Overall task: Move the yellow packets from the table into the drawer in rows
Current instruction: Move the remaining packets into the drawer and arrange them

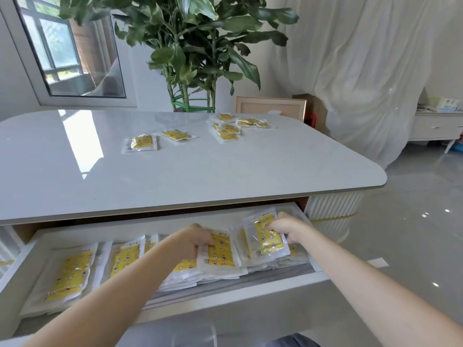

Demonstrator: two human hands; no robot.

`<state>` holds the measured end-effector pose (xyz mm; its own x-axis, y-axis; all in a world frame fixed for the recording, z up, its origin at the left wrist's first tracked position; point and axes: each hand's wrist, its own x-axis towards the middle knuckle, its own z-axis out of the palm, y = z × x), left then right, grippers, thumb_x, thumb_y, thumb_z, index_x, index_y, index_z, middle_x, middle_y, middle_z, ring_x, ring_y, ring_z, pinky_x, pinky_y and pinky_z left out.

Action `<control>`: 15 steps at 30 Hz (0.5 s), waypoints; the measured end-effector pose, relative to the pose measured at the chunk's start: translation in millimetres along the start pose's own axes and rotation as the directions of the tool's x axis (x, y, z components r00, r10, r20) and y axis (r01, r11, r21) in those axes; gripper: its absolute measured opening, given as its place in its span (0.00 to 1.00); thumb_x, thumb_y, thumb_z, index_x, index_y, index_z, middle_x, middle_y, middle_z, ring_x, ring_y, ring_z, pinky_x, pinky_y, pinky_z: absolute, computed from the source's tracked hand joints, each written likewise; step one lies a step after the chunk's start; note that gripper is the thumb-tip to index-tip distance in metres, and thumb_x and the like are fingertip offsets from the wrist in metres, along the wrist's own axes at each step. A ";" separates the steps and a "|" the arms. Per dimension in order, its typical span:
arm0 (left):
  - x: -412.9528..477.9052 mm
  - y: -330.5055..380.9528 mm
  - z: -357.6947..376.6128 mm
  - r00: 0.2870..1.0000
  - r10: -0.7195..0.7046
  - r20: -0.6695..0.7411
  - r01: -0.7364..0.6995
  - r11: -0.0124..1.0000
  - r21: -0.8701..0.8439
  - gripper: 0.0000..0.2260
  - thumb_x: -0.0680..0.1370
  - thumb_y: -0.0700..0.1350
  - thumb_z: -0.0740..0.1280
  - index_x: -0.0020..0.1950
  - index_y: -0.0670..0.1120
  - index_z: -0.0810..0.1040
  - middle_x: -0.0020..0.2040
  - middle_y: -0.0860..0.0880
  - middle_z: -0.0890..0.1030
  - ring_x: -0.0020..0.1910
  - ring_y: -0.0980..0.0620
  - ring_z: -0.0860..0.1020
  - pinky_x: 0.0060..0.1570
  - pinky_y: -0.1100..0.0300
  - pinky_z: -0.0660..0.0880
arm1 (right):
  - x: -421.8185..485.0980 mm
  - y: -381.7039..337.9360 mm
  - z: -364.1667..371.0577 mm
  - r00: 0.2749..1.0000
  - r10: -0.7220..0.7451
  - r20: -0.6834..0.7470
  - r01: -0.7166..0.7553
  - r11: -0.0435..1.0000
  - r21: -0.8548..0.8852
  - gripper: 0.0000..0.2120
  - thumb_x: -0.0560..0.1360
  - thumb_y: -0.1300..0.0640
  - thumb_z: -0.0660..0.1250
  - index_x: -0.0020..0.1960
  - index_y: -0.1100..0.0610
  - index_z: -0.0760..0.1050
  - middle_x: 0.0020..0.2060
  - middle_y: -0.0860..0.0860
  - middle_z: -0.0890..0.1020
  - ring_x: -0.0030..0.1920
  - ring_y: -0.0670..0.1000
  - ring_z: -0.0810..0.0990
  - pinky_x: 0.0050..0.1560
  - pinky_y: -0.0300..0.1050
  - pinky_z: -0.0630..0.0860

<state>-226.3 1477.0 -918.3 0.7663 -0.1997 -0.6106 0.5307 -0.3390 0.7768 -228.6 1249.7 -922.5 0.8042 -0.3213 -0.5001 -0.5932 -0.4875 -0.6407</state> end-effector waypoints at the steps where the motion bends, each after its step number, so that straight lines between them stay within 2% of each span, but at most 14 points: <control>1: 1.8 1.2 2.4 1.000 0.001 -0.004 0.000 1.000 0.009 0.11 0.76 0.29 0.62 0.58 0.32 0.73 0.60 0.34 0.77 0.52 0.40 0.80 0.55 0.44 0.77 | -4.5 -0.7 -3.7 0.999 -0.024 -0.033 0.022 0.998 -0.061 0.11 0.76 0.61 0.65 0.57 0.62 0.71 0.53 0.55 0.76 0.52 0.55 0.76 0.53 0.44 0.73; 2: 3.7 2.6 4.8 1.000 0.005 -0.006 -0.005 1.000 0.014 0.10 0.77 0.29 0.62 0.58 0.32 0.73 0.60 0.34 0.77 0.50 0.40 0.80 0.54 0.45 0.77 | -13.5 -2.6 -8.4 0.996 -0.055 -0.075 0.045 0.991 -0.125 0.03 0.77 0.62 0.63 0.50 0.61 0.71 0.46 0.54 0.74 0.46 0.53 0.74 0.45 0.41 0.70; 3: 6.2 4.8 7.8 1.000 0.010 -0.008 -0.010 1.000 0.020 0.10 0.77 0.29 0.62 0.57 0.32 0.73 0.61 0.34 0.77 0.49 0.41 0.80 0.55 0.45 0.76 | -15.4 -1.4 -14.4 0.987 -0.095 -0.129 0.069 0.979 -0.193 0.04 0.77 0.63 0.62 0.43 0.59 0.70 0.40 0.53 0.72 0.39 0.52 0.72 0.39 0.39 0.67; 5: 10.4 7.2 10.1 0.999 0.022 -0.028 -0.021 0.999 0.033 0.10 0.76 0.30 0.63 0.56 0.33 0.74 0.61 0.34 0.77 0.54 0.40 0.79 0.60 0.43 0.75 | -18.5 1.8 -21.0 0.966 -0.149 -0.212 0.072 0.940 -0.333 0.13 0.75 0.66 0.60 0.34 0.58 0.63 0.31 0.51 0.68 0.30 0.49 0.67 0.29 0.40 0.61; 6: 12.7 8.3 11.8 0.999 0.028 -0.034 -0.027 0.999 0.029 0.09 0.76 0.30 0.63 0.55 0.33 0.74 0.61 0.35 0.77 0.57 0.40 0.79 0.60 0.43 0.74 | -22.4 3.0 -22.8 0.954 -0.180 -0.240 0.071 0.913 -0.402 0.14 0.75 0.68 0.59 0.33 0.58 0.62 0.30 0.51 0.67 0.29 0.50 0.68 0.28 0.40 0.60; 8: 15.2 11.0 16.0 0.999 0.030 -0.039 -0.030 1.000 -0.005 0.05 0.76 0.29 0.63 0.50 0.34 0.74 0.61 0.36 0.77 0.59 0.40 0.78 0.60 0.44 0.75 | -27.0 8.1 -26.5 0.937 -0.221 -0.272 0.047 0.848 -0.528 0.14 0.75 0.70 0.58 0.33 0.59 0.62 0.31 0.52 0.70 0.36 0.54 0.75 0.29 0.40 0.66; 10: 14.3 13.1 20.7 0.999 0.024 -0.043 -0.025 0.999 -0.027 0.04 0.76 0.29 0.63 0.49 0.35 0.74 0.60 0.36 0.77 0.58 0.40 0.78 0.59 0.45 0.75 | -32.8 8.4 -28.3 0.915 -0.290 -0.279 0.069 0.797 -0.601 0.09 0.74 0.72 0.58 0.37 0.63 0.69 0.40 0.56 0.77 0.47 0.58 0.80 0.38 0.43 0.72; 11: 14.5 13.5 22.1 0.999 0.021 -0.044 -0.023 0.999 -0.034 0.06 0.76 0.29 0.63 0.51 0.35 0.74 0.59 0.36 0.77 0.58 0.40 0.79 0.58 0.46 0.76 | -35.4 7.6 -29.4 0.908 -0.325 -0.263 0.104 0.784 -0.612 0.07 0.74 0.72 0.59 0.44 0.65 0.74 0.48 0.58 0.79 0.51 0.58 0.80 0.43 0.44 0.75; 13: 15.9 13.1 22.7 0.998 0.031 -0.052 -0.033 0.999 -0.043 0.11 0.76 0.29 0.63 0.58 0.34 0.73 0.58 0.37 0.78 0.57 0.40 0.79 0.55 0.47 0.77 | -35.0 7.8 -29.5 0.916 -0.371 -0.151 0.206 0.760 -0.617 0.17 0.74 0.70 0.61 0.62 0.62 0.75 0.62 0.59 0.76 0.57 0.56 0.80 0.53 0.43 0.76; 15: 17.0 12.8 21.3 0.996 0.035 -0.081 -0.038 0.998 -0.041 0.15 0.75 0.30 0.64 0.61 0.35 0.71 0.59 0.38 0.77 0.58 0.40 0.78 0.56 0.48 0.77 | -35.6 7.6 -24.5 0.927 -0.370 0.067 0.325 0.700 -0.636 0.26 0.75 0.64 0.65 0.72 0.54 0.68 0.71 0.55 0.70 0.63 0.53 0.76 0.59 0.42 0.74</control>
<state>-214.2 1449.7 -922.0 0.8112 -0.1359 -0.5688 0.5155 -0.2929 0.8053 -260.8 1237.5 -895.2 0.9619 -0.0628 -0.2660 -0.1294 -0.9619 -0.2407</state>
